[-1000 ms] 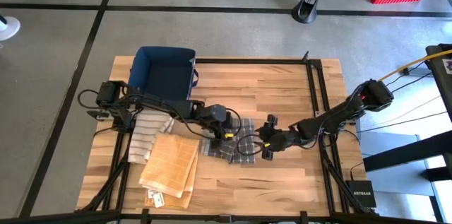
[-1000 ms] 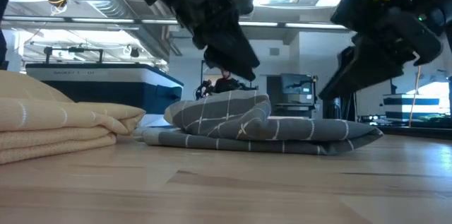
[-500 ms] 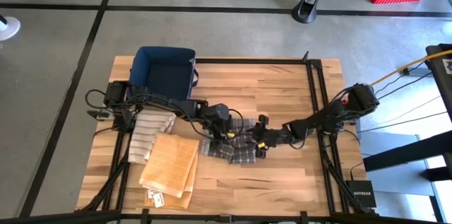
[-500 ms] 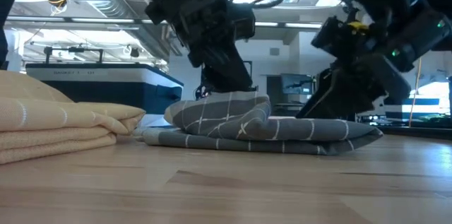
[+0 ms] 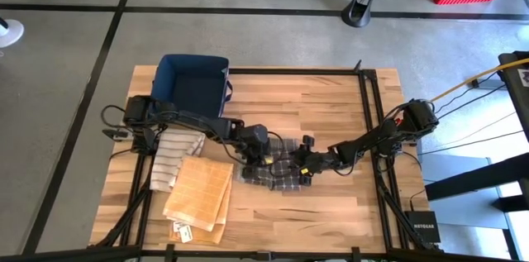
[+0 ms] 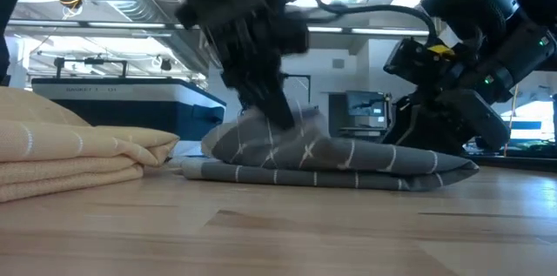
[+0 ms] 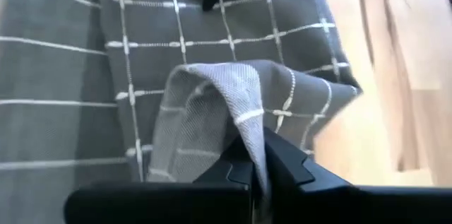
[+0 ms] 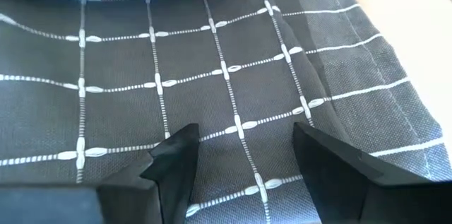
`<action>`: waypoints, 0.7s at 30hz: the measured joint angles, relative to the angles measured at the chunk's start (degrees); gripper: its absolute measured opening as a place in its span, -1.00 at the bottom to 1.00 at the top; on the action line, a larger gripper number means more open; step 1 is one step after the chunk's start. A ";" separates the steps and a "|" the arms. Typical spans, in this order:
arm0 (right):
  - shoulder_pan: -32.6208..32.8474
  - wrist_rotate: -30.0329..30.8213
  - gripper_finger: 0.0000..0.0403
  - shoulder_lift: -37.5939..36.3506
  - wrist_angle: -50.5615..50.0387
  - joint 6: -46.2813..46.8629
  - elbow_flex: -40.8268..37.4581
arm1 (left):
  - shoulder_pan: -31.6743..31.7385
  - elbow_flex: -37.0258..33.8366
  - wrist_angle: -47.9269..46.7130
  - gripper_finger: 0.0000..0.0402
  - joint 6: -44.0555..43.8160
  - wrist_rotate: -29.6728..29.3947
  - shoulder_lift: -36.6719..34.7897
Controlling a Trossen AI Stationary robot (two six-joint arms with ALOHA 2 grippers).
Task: Fold towel
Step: Fold the gray pattern towel
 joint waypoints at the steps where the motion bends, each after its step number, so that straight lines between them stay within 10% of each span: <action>1: 0.00 0.02 0.15 0.00 -0.14 0.02 0.04 | -0.69 0.01 -1.18 -0.95 -0.19 -1.25 -1.15; 7: 0.00 0.02 0.15 -0.07 -0.85 0.15 0.07 | -7.59 0.10 -11.33 -0.99 0.99 -13.32 -5.87; 21: 0.00 0.02 0.15 -0.07 -1.26 1.01 0.06 | -15.92 -0.30 -17.78 -0.93 -8.96 -13.24 -4.43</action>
